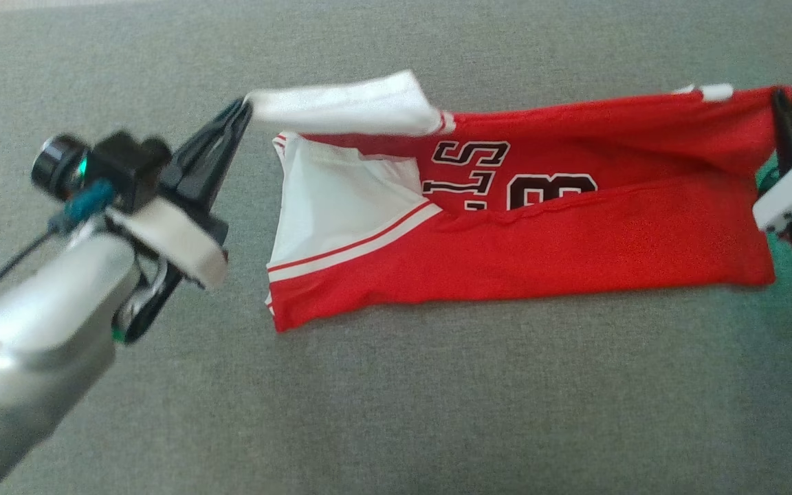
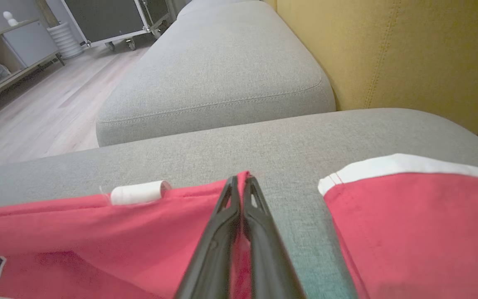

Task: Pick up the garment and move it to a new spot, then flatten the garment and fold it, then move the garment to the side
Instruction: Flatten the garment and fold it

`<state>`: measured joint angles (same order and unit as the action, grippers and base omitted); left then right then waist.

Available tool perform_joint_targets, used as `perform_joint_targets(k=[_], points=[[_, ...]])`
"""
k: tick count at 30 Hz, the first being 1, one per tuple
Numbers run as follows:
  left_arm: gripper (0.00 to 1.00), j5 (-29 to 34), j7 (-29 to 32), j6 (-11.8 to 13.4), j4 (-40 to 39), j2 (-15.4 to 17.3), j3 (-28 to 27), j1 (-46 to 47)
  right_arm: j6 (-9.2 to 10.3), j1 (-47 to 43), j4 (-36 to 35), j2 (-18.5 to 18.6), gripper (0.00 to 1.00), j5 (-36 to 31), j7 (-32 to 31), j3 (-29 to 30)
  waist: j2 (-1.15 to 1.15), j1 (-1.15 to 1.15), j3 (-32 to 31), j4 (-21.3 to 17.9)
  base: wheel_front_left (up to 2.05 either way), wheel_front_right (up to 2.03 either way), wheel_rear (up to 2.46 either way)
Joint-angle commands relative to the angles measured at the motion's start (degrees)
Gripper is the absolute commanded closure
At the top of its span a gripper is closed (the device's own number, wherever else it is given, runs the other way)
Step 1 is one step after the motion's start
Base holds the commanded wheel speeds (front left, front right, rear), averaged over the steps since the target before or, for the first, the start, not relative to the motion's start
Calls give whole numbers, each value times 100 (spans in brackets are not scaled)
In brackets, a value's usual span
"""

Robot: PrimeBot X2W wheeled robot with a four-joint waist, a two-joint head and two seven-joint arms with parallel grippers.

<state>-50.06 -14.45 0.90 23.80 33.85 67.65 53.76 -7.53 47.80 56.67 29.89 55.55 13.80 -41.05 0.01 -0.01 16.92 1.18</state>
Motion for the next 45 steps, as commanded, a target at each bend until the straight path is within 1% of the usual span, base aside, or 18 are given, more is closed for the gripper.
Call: perform_joint_targets(k=[1,6,11,12,14,16,18,19,20,21,23,24,25,29,33,40,42,45], points=[[100,60,-53,170,-279,337,-414,-9,4,-212,-164,208,100,-84,96,58,-1,1,-18,4,0,0,0],[100,182,-54,542,-979,522,-749,-751,4,-561,-556,324,100,-618,116,579,-1,1,-46,39,0,0,0],[100,268,-54,685,-1289,484,-999,-1270,4,-1105,-982,146,100,-1274,118,1356,-1,1,-29,69,0,0,0],[100,268,-54,685,-1289,484,-999,-1270,4,-1105,-982,146,100,-1274,118,1356,-1,1,-29,69,0,0,0],[100,299,-54,705,-1332,436,-1082,-1426,4,-1316,-1102,57,89,-1486,118,1598,-1,1,-26,79,0,0,0],[100,330,-54,700,-1338,383,-1158,-1570,4,-1498,-1200,-41,85,-1671,118,1821,-1,1,-35,88,0,0,0],[100,369,-54,692,-1318,341,-1250,-1698,4,-1656,-1272,-134,73,-1830,118,2001,-1,1,-56,86,0,0,0],[100,381,-54,683,-1301,315,-1294,-1761,4,-1732,-1295,-178,54,-1893,119,2078,-1,1,-72,85,0,0,0],[100,399,-54,671,-1284,287,-1337,-1820,4,-1805,-1318,-216,10,-1947,119,2152,-1,1,-95,87,0,0,0],[100,417,-54,656,-1263,257,-1377,-1877,4,-1877,-1340,-252,0,-1971,119,2242,-1,1,-117,90,0,0,0],[55,438,-54,624,-1211,180,-1448,-1999,4,-2035,-1396,-306,0,-2012,119,2403,-1,1,-176,96,0,0,0],[8,454,-54,617,-1184,138,-1483,-2063,4,-2130,-1439,-329,0,-2032,119,2469,-1,1,-214,97,0,0,0],[0,450,-54,611,-1162,85,-1533,-2139,4,-2234,-1494,-354,0,-2045,119,2540,-1,1,-257,95,0,0,0],[0,527,-54,651,-1129,-112,-1771,-2507,4,-2711,-1753,-445,0,-2075,119,2880,-1,1,-469,74,0,0,0],[0,879,-54,942,-1276,-369,-2232,-2995,4,-3219,-1975,-631,0,-2119,119,3253,-1,1,-712,83,0,0,0],[0,2188,-54,1696,-1877,-1079,-3200,-4098,4,-3688,-2022,-1041,0,-2106,-2,3818,-1,1,-1067,282,0,0,0],[0,2536,-54,1812,-2026,-1298,-3382,-4406,4,-3641,-1906,-1137,0,-2125,-105,4046,-1,1,-1128,384,0,0,0],[0,2957,-54,1848,-2191,-1621,-3552,-4790,4,-3478,-1611,-1186,0,-2294,-315,4365,-1,1,-1188,587,0,0,0]])
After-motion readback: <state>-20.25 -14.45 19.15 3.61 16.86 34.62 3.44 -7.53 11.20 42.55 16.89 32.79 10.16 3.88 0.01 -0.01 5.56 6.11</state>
